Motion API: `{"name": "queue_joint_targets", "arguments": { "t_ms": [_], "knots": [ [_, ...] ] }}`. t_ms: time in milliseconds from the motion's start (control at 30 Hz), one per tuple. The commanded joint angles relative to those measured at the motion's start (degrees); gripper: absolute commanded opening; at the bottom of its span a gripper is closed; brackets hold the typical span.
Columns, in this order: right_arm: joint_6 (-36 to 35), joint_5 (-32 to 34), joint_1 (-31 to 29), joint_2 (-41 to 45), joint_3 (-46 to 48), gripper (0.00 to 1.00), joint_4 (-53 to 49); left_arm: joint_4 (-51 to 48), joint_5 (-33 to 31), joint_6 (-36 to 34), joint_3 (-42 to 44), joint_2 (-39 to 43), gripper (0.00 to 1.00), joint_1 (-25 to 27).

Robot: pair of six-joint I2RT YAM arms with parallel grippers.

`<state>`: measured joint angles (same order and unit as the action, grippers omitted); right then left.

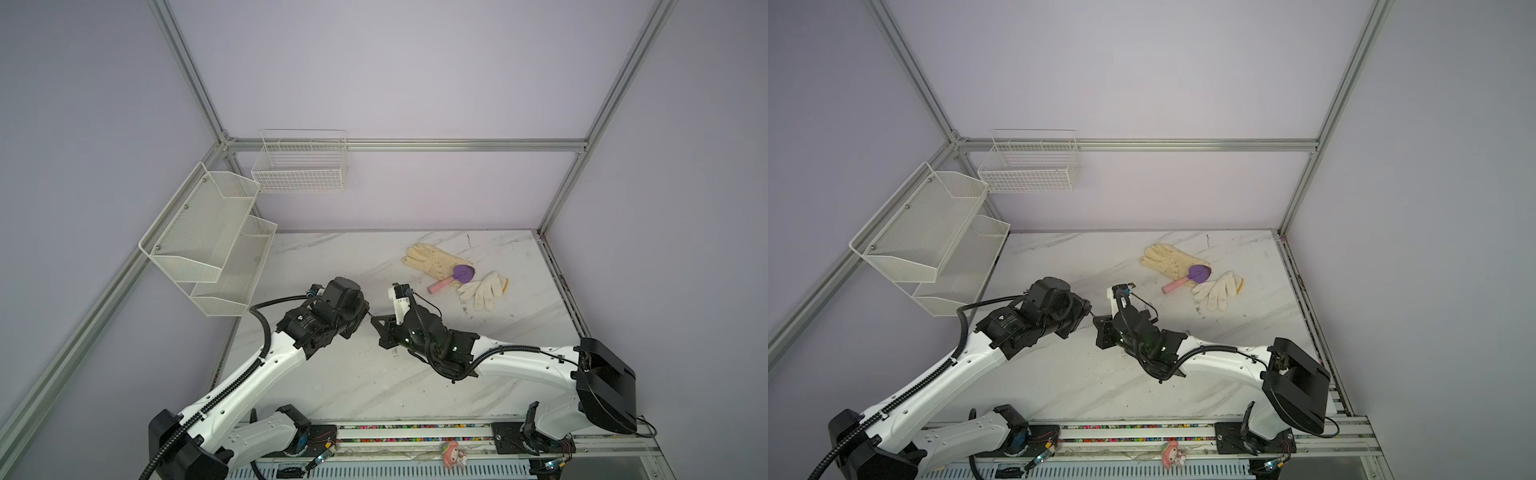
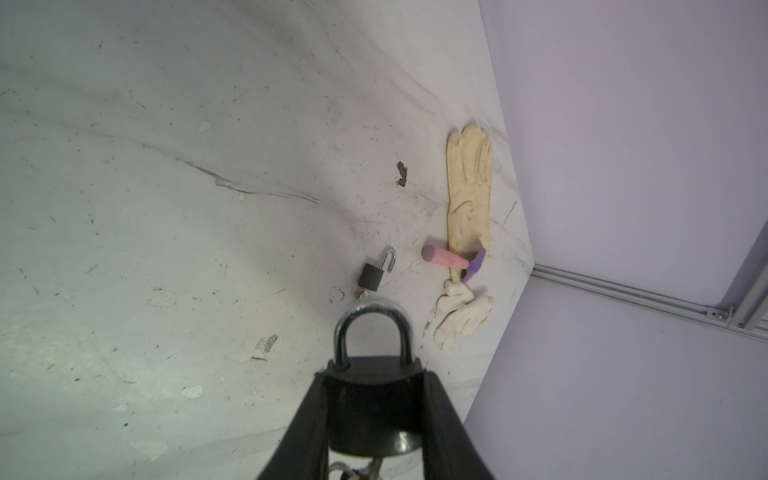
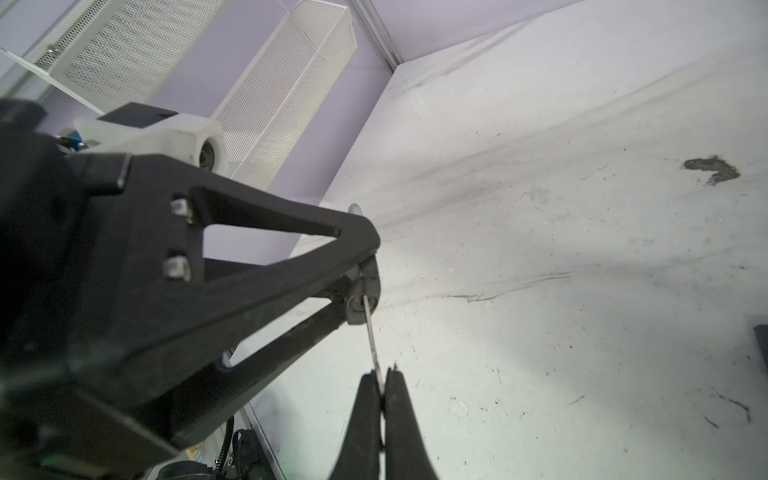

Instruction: Unlock with the key

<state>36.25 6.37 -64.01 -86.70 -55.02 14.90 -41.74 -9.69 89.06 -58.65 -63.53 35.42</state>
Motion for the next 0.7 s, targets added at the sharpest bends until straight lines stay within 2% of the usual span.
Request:
{"name": "queue_joint_targets", "arguments": {
  "t_ms": [0,100,267,367,600,667],
  "knots": [
    [0.5,0.3,1.1,-0.1,-5.1,0.0,-1.9,-4.8,-1.8,0.5,-2.5,-1.8,0.0,1.8],
    [0.9,-0.6,1.8,-1.5,-6.5,0.0,-2.5,-5.6,-3.2,1.5,-4.0,-4.1,0.0,2.6],
    [3.1,-4.4,3.7,-4.5,-8.0,0.0,-1.3,-8.3,-10.1,1.7,-8.9,-9.0,0.0,5.7],
    [5.9,-6.4,4.3,-5.9,-6.9,0.0,1.1,-6.8,-10.2,3.5,-9.3,-10.5,0.0,6.4],
    [8.8,-4.3,4.8,-6.8,-3.1,0.0,8.7,-4.4,-11.0,6.2,-9.3,-11.0,0.0,7.1],
    [9.1,-3.4,4.8,-6.3,1.0,0.0,16.8,-2.5,-10.5,7.9,-7.9,-10.6,0.0,7.1]
  ]
}}
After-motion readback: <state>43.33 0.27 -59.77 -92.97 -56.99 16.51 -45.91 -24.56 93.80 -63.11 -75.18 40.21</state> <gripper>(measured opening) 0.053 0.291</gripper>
